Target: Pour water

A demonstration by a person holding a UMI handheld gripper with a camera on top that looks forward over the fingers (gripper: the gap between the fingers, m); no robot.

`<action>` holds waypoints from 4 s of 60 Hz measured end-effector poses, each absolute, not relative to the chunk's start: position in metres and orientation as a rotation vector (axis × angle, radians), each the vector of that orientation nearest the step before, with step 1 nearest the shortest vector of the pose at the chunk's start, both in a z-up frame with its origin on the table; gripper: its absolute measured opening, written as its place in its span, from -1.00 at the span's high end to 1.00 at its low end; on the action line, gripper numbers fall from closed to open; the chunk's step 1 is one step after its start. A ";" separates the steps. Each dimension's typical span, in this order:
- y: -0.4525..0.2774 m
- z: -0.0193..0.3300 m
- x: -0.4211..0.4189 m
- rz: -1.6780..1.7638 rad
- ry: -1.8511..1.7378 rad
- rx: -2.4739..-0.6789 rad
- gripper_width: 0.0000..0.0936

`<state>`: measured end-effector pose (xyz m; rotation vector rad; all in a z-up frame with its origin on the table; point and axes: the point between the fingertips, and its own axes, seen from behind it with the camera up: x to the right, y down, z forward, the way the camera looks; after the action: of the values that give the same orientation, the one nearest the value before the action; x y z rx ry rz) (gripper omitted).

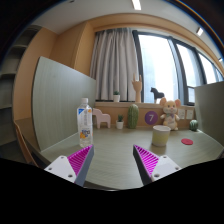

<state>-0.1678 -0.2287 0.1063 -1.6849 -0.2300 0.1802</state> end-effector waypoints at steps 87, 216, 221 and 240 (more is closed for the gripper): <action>-0.003 0.157 -0.288 0.537 0.233 -1.631 0.25; 0.056 0.169 0.202 -0.354 0.282 -1.665 0.19; 0.061 0.142 0.208 -0.364 0.284 -1.698 0.19; 0.054 0.125 0.217 -0.332 0.316 -1.633 0.13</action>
<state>0.2171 0.0537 0.1251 -1.6326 0.3162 -0.3322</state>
